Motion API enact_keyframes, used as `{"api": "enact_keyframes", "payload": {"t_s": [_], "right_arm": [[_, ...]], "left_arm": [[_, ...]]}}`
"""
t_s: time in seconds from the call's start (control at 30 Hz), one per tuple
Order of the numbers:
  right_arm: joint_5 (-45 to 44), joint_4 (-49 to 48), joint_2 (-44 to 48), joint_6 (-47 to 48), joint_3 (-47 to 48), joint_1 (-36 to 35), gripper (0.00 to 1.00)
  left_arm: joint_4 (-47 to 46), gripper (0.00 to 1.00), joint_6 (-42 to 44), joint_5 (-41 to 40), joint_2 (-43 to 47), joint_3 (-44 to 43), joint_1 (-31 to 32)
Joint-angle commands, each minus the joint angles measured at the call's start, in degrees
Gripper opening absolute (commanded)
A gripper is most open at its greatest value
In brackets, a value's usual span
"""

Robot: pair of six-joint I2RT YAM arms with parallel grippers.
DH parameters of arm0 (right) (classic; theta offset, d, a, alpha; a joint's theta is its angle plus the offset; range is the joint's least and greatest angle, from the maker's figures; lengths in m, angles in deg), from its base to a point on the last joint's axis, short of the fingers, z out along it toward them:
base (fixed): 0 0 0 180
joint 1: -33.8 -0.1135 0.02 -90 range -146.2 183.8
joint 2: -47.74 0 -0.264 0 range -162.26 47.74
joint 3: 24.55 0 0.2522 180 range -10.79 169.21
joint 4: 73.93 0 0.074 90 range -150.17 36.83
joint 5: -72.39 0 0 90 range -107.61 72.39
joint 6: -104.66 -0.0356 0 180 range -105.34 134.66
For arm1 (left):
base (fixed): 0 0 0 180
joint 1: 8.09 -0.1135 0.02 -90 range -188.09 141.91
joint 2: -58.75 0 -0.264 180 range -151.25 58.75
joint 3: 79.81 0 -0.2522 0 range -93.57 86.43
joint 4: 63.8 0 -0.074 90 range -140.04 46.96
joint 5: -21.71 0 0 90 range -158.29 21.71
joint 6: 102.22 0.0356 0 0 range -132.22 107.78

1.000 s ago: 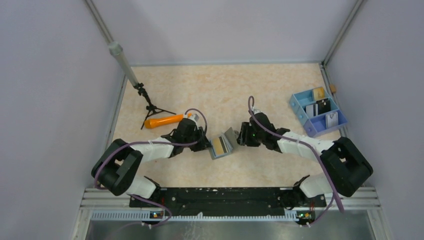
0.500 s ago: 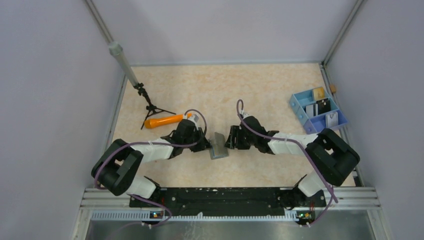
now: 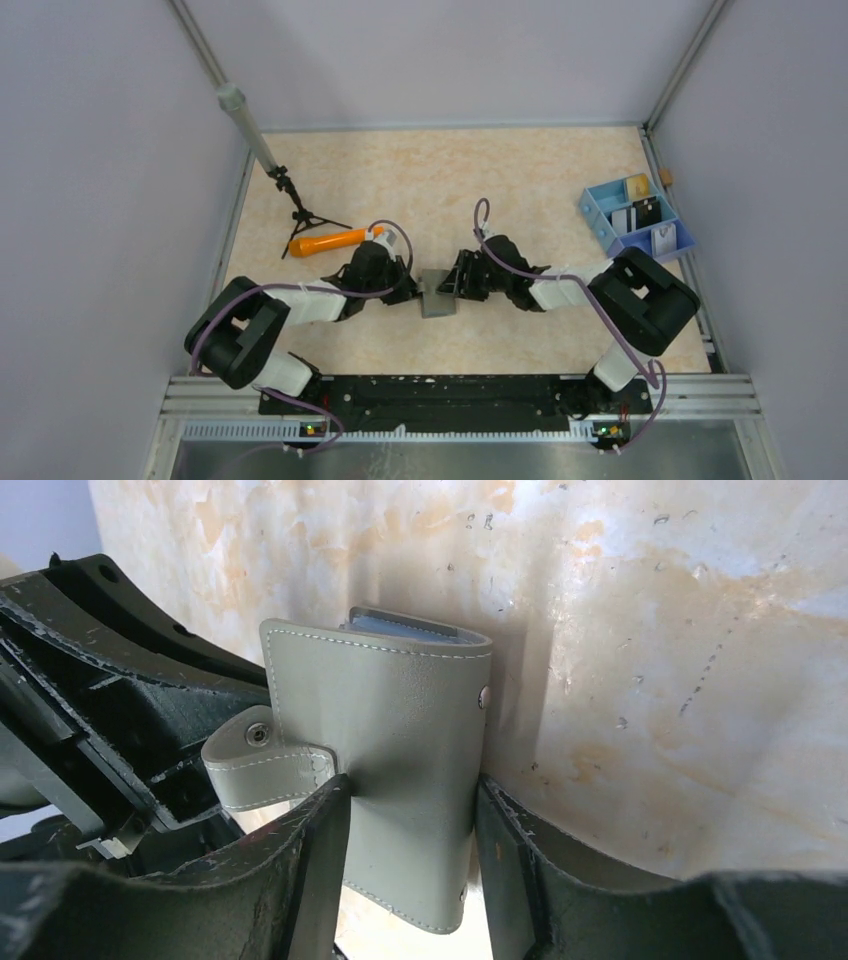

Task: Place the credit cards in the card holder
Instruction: Close the card holder at the center of the board.

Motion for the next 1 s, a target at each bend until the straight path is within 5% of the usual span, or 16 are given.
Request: {"api": "enact_keyframes", "payload": {"t_s": [0.0, 0.17, 0.3, 0.6, 0.77, 0.97], "right_arm": [[3.91, -6.42, -3.15, -3.97, -2.3, -0.81, 0.45], [3.9, -9.22, -2.21, -4.89, -3.18, -0.83, 0.2], [-0.36, -2.69, 2.91, -3.34, -2.65, -0.6, 0.0], [-10.86, 22.53, 14.25, 4.19, 7.53, 0.06, 0.0], [-14.94, 33.33, 15.91, 4.23, 14.92, 0.07, 0.0], [-15.71, 38.59, 15.51, -0.33, 21.28, 0.03, 0.0]], "left_arm": [[-2.57, 0.17, -0.17, 0.6, -1.63, 2.01, 0.09], [-3.39, 0.17, 0.14, 0.26, -0.73, 2.64, 0.09], [0.38, 0.24, 1.67, -1.76, 3.36, 2.2, -0.69], [20.27, 0.71, 11.66, -13.26, 18.86, -5.22, -0.76], [19.08, 0.77, 18.49, -13.56, 26.84, -9.91, 3.59], [11.8, 0.79, 25.17, -25.84, 29.73, -9.95, 15.6]]}}
